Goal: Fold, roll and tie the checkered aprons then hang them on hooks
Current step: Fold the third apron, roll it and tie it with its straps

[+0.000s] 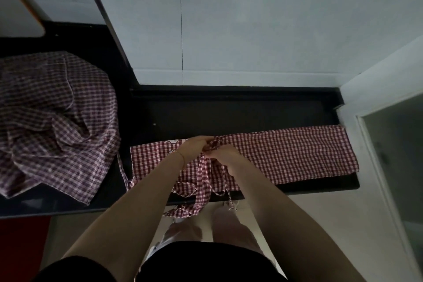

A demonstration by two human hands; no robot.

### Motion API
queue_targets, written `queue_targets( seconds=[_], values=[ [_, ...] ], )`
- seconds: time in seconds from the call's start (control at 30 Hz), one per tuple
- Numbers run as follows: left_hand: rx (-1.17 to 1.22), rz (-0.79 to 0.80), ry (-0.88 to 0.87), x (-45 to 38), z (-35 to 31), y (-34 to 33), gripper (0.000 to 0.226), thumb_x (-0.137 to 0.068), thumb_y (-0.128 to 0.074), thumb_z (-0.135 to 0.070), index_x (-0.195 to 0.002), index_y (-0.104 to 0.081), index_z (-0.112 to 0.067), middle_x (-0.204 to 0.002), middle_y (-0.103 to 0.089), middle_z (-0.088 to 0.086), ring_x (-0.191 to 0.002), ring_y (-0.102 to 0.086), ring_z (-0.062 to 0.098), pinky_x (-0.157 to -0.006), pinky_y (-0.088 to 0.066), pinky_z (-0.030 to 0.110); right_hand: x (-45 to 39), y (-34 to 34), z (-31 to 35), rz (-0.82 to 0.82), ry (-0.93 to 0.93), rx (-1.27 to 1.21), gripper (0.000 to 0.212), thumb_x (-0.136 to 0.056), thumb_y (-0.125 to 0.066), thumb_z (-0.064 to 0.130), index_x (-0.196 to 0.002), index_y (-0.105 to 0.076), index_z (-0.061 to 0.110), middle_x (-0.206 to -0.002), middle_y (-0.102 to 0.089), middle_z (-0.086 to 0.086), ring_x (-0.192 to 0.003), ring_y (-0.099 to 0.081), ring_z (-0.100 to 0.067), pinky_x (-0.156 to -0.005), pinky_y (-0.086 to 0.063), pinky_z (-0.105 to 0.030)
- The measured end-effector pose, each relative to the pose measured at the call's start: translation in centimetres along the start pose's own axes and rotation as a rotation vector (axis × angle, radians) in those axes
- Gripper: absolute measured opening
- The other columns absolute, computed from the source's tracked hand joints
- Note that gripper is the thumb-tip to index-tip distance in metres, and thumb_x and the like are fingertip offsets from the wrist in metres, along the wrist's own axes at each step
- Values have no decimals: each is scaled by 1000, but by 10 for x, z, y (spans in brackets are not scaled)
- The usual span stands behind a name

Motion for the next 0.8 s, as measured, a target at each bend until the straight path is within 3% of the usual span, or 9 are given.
queue_targets(
  seconds=[0.07,0.13,0.23,0.37,0.47,0.53,0.63,0.73,0.8],
  values=[
    [62,-10,-11,0,-1,0,40,-101,-43,-9,-137,-57,-16,-140,-54,2,-124,-52,19,-111,-39,32,-3,4,2,0,-8,-69,53,-95,-63,36,-138,-50,7,-134,-60,-10,-118,-59,-24,-104,-45,-35],
    [116,-27,-11,1,-1,1,37,-101,-43,-6,-134,-59,-13,-134,-56,-1,-121,-53,16,-103,-42,24,-3,10,-3,18,-57,-144,39,-98,-59,28,-129,-56,4,-124,-64,-6,-106,-62,-19,-92,-47,-26],
    [140,-60,-4,-2,1,4,35,-101,-44,-7,-128,-65,-15,-137,-57,3,-119,-54,15,-98,-44,21,0,15,-4,35,-58,-230,30,-101,-55,26,-121,-60,4,-124,-65,-8,-88,-61,-16,-74,-45,-24],
    [77,-73,9,-4,1,4,34,-101,-45,-9,-123,-69,-20,-141,-54,3,-124,-51,18,-108,-41,30,-3,1,0,75,113,-91,48,-88,-70,40,-127,-58,14,-126,-60,-2,-113,-56,-22,-87,-42,-33],
    [31,-96,-12,-4,-1,1,31,-100,-49,-13,-122,-69,-20,-140,-56,1,-130,-49,19,-113,-36,32,-4,2,-5,52,136,-92,33,-92,-66,23,-122,-63,12,-106,-65,-2,-92,-60,-15,-80,-48,-29],
    [18,-118,-22,-5,0,0,28,-99,-52,-17,-119,-71,-21,-136,-60,-1,-126,-53,16,-113,-37,31,-2,12,-9,30,100,-100,29,-94,-62,23,-120,-60,10,-105,-63,-6,-84,-57,-15,-77,-49,-30],
    [-72,-140,-22,-9,-5,0,24,-97,-54,-24,-114,-72,-26,-127,-61,-9,-118,-55,14,-103,-42,28,2,37,-13,-32,57,-70,28,-95,-62,26,-119,-57,11,-98,-58,-5,-77,-55,-17,-69,-51,-31],
    [-191,-163,-20,-12,-13,1,18,-91,-62,-25,-109,-62,-29,-120,-60,1,-98,-57,14,-81,-47,27,4,55,-11,-69,77,-84,14,-97,-59,19,-109,-60,11,-91,-60,-7,-79,-61,-18,-79,-58,-33],
    [-286,-219,-112,-9,-29,4,26,-88,-67,-28,-111,-55,-32,-116,-53,4,-94,-57,17,-79,-52,32,3,59,-6,-58,142,-77,9,-98,-57,18,-100,-63,12,-89,-65,-6,-80,-64,-17,-80,-56,-31]
  ],
)
Point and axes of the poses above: each hand's wrist, its own x-axis away from the middle knuckle, its own y-axis out of the back of the hand, z = x × y, the point moved 10 cm from there along -x, towards the middle knuckle
